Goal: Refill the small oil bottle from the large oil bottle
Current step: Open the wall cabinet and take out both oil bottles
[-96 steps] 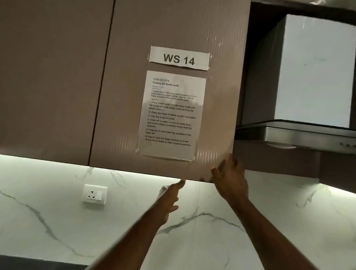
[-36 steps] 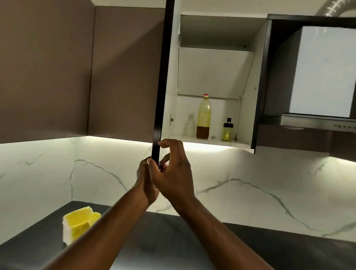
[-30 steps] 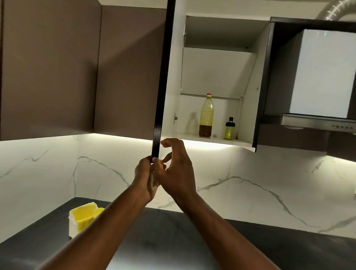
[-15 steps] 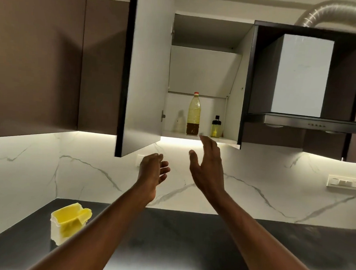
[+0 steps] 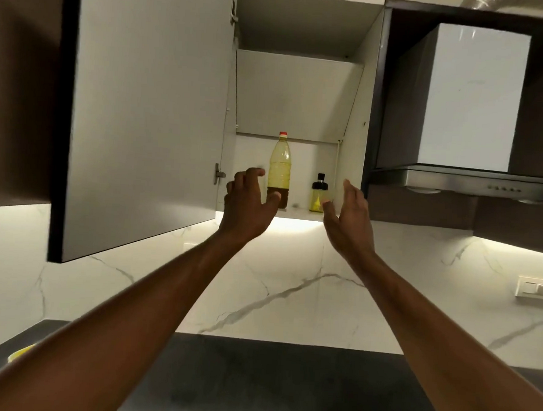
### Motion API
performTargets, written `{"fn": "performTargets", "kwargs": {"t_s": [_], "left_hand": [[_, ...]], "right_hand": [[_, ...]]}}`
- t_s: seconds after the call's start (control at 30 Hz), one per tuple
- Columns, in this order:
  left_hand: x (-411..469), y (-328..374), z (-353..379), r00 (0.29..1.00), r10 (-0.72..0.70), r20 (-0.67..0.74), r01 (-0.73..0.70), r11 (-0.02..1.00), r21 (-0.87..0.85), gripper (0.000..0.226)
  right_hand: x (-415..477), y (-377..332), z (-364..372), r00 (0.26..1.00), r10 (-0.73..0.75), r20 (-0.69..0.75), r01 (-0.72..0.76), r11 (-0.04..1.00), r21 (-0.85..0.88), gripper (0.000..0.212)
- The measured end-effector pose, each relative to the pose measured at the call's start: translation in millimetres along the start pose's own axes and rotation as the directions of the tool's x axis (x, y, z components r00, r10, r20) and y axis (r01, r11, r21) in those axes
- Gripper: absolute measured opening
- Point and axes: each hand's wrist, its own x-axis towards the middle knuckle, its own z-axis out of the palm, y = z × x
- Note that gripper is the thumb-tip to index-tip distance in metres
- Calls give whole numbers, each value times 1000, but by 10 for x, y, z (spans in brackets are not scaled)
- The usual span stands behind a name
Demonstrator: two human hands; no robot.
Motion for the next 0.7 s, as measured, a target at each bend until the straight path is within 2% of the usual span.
{"fn": "performTargets", "kwargs": {"t_s": [0.27,0.43,0.57,0.7], "left_hand": [[788,-327,751,998,-18,53,12,995,100,74],[1317,-693,1212,987,-99,122,92,994,65,89],[1791,-986,1594,966,-197,165,199,980,4,109],[2225,-1254,1958,928,-297,227,317,947,-58,131]], "right_hand": [[864,680,435,992,8,122,-4,999,-32,65],[1402,1000,836,984,37,177,-26,997,-66,69],[1847,1243,1177,976,149,159,-144,989,-41,72],[2284,1446,1457,938,280,203,-282,959,-19,66]]}}
